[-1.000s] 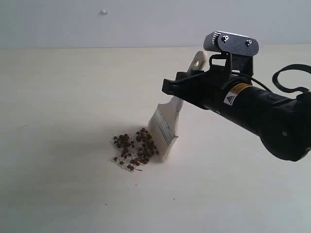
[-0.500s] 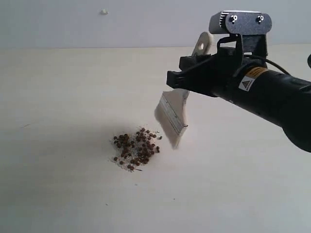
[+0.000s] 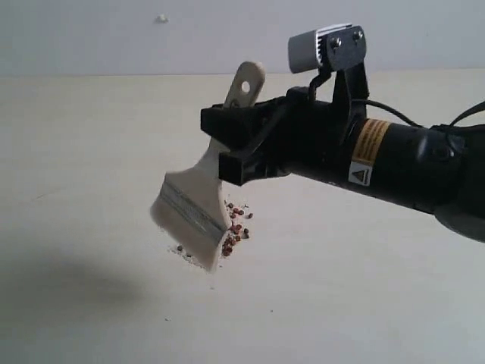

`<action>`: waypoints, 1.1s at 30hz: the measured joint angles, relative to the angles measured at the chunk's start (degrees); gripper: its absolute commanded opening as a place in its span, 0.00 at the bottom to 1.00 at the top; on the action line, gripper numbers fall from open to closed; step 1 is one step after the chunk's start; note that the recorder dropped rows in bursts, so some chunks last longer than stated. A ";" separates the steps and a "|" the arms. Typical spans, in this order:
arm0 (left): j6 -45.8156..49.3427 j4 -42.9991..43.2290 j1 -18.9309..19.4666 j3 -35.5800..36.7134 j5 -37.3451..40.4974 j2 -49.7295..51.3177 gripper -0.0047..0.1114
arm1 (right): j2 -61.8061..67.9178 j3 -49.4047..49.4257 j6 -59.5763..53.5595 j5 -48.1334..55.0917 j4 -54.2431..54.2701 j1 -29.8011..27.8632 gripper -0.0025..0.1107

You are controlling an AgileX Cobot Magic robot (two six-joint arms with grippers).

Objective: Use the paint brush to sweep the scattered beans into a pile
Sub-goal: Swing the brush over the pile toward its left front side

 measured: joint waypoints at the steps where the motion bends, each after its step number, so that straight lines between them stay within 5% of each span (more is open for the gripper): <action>1: 0.00 0.00 0.00 0.00 0.00 0.00 0.04 | 0.68 0.00 0.93 -0.10 -1.84 0.00 0.02; 18: 0.00 0.00 0.00 0.00 0.00 0.00 0.04 | 11.75 -9.90 15.54 5.78 -21.55 0.00 0.02; 33: 0.00 0.00 0.00 0.00 0.00 0.00 0.04 | 13.88 -11.52 5.29 12.45 -14.03 0.00 0.02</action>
